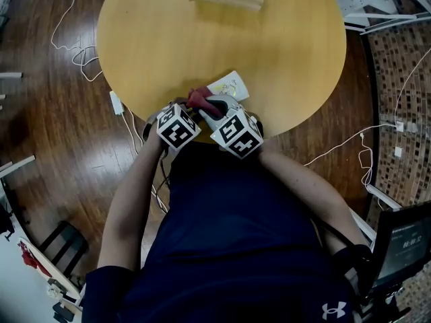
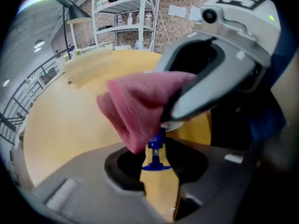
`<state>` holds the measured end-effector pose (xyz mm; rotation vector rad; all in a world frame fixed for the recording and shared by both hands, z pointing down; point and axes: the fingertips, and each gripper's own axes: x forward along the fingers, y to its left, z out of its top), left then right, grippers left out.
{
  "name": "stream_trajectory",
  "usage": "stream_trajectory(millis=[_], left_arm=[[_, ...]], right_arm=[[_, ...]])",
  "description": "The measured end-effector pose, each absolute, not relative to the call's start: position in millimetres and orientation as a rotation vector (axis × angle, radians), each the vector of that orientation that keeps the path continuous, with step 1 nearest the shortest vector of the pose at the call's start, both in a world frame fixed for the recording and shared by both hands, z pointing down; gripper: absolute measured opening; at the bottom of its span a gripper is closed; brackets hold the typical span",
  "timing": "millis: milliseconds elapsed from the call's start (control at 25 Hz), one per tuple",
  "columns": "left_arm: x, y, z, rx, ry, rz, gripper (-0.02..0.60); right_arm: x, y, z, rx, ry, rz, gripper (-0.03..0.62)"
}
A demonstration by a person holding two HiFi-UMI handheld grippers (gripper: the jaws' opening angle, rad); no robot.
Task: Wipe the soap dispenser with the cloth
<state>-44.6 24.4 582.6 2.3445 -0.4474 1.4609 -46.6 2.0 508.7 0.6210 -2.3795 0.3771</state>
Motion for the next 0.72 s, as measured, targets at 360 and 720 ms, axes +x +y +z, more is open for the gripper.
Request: stream_trajectory(millis=[360, 720], left_arm=[[-47, 23, 583, 2.314, -0.397, 1.402, 0.135], [-49, 24, 581, 2.278, -0.376, 1.377, 0.138]], right_arm=[[30, -39, 527, 0.928, -2.325, 0.516, 0.075], [78, -56, 528, 1.122, -2.238, 0.617, 0.077]])
